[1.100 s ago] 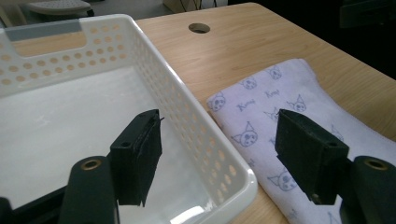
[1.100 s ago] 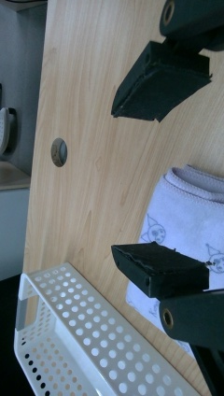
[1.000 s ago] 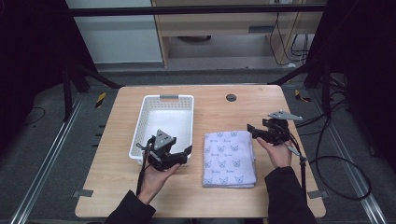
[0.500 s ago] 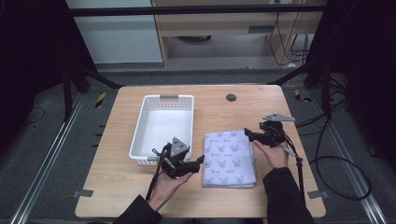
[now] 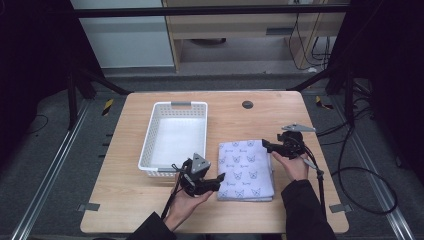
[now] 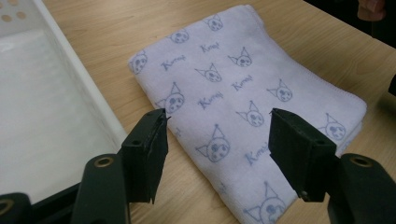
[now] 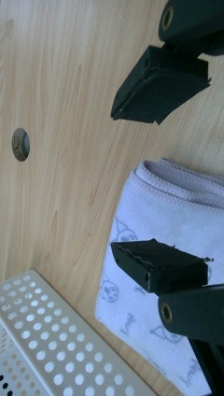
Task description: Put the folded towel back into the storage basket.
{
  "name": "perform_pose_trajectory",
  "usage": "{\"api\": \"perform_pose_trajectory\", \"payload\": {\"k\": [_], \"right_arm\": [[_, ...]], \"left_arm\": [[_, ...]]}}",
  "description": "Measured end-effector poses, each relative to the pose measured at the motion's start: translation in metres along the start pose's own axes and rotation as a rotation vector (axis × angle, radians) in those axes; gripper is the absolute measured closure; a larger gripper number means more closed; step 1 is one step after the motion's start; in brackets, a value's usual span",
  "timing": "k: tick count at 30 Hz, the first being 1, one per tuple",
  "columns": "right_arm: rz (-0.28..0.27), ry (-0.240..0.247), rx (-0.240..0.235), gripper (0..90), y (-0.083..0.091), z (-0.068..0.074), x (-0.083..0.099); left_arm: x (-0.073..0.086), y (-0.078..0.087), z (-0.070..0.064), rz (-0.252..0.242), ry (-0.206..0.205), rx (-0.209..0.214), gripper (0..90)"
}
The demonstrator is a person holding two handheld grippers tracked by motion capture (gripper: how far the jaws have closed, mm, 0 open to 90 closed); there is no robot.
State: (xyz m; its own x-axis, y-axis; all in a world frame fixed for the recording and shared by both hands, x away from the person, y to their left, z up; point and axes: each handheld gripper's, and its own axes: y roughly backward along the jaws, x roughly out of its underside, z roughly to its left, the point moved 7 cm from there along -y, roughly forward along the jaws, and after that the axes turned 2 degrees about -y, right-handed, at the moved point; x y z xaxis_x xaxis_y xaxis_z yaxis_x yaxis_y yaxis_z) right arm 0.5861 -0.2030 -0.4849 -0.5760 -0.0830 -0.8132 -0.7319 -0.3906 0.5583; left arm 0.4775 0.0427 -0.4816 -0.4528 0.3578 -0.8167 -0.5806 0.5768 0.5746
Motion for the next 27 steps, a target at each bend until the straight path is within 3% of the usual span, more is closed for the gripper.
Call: {"api": "perform_pose_trajectory", "payload": {"k": [7, 13, 27], "right_arm": [[0.013, -0.009, 0.006, 30.1, -0.001, -0.003, 0.004], [0.036, 0.012, 0.015, 30.1, -0.005, -0.003, 0.008], [0.101, 0.010, 0.019, 32.3, -0.020, -0.005, 0.026]], "left_arm": [[0.007, -0.006, -0.008, 0.030, -0.020, 0.008, 37.9], [0.017, -0.015, -0.014, 0.073, -0.030, -0.007, 39.1], [0.039, -0.037, -0.015, 0.159, -0.026, -0.027, 40.7]]}}
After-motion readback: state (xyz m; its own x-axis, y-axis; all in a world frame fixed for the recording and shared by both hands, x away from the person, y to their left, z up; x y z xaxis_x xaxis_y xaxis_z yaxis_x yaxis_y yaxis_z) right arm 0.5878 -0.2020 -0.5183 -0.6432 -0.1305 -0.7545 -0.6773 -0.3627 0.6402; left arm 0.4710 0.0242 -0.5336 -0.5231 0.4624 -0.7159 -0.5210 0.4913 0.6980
